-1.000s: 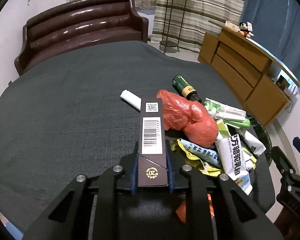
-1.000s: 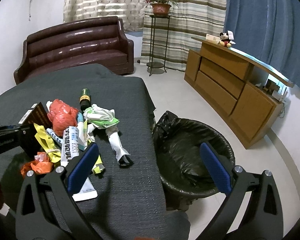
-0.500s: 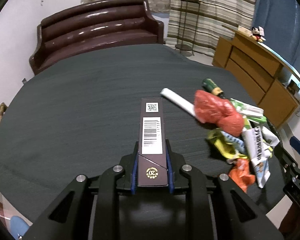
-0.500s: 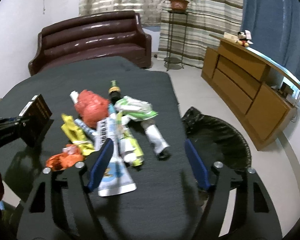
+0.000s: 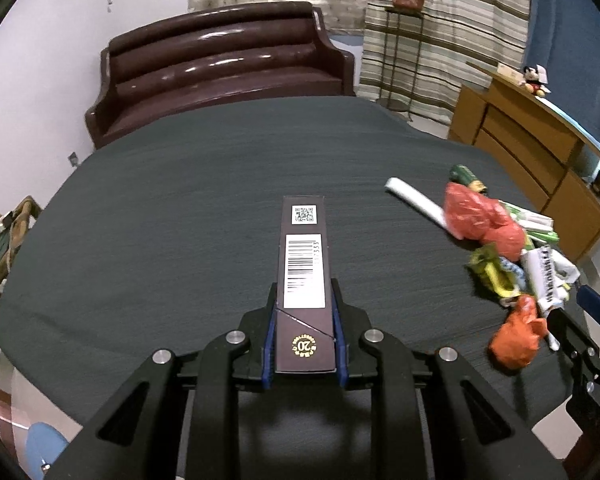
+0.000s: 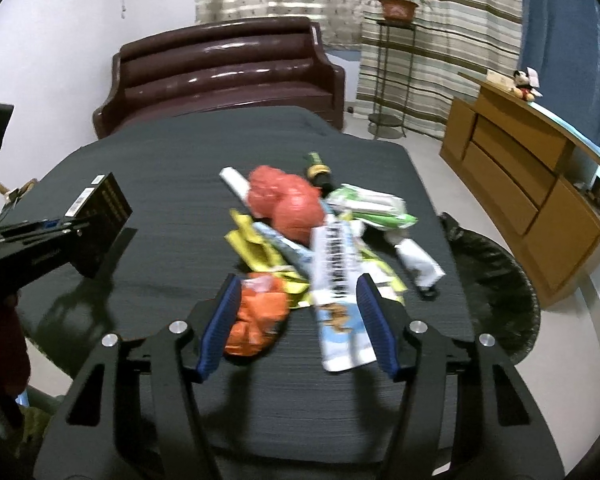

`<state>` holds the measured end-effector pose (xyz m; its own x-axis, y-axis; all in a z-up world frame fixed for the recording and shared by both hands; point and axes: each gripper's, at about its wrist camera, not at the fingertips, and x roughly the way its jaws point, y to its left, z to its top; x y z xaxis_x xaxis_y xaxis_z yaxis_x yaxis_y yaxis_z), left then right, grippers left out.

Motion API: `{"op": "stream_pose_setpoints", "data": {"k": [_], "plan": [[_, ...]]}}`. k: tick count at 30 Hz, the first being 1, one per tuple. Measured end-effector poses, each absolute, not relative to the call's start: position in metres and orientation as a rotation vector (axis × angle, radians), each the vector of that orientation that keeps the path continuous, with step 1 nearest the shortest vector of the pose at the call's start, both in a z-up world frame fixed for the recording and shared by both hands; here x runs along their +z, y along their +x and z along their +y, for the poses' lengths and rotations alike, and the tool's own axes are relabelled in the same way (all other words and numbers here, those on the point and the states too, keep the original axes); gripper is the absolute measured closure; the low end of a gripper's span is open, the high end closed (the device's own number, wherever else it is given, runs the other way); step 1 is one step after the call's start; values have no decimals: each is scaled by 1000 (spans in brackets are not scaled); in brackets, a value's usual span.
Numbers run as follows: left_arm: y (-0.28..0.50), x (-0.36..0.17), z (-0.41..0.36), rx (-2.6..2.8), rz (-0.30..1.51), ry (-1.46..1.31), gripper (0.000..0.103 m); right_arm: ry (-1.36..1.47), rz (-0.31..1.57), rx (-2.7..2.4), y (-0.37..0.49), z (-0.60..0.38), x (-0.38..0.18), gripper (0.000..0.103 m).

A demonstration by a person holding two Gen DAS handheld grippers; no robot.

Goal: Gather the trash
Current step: 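Grasp the orange plastic bag with the right tool while the left tool holds the box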

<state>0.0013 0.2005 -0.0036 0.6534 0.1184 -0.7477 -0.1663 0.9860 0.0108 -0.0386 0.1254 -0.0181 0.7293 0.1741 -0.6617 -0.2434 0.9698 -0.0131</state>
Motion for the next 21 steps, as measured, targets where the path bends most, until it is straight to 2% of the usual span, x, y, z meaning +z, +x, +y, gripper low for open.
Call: {"op": "stream_pose_setpoints", "data": {"k": [2, 8, 9, 11, 21], "plan": [[-2, -4, 210, 185, 841, -54, 80, -107, 732, 241, -38, 134, -22, 36], [-5, -8, 229, 229, 849, -61, 80, -169, 760, 212, -34, 153, -37, 35], [-6, -8, 228, 231, 851, -62, 80, -177, 767, 202, -32, 155, -40, 36], [-4, -10, 228, 227, 856, -73, 80, -175, 781, 195, -30, 156, -43, 52], [-4, -11, 227, 196, 849, -85, 80, -161, 744, 210, -40, 152, -34, 56]]}}
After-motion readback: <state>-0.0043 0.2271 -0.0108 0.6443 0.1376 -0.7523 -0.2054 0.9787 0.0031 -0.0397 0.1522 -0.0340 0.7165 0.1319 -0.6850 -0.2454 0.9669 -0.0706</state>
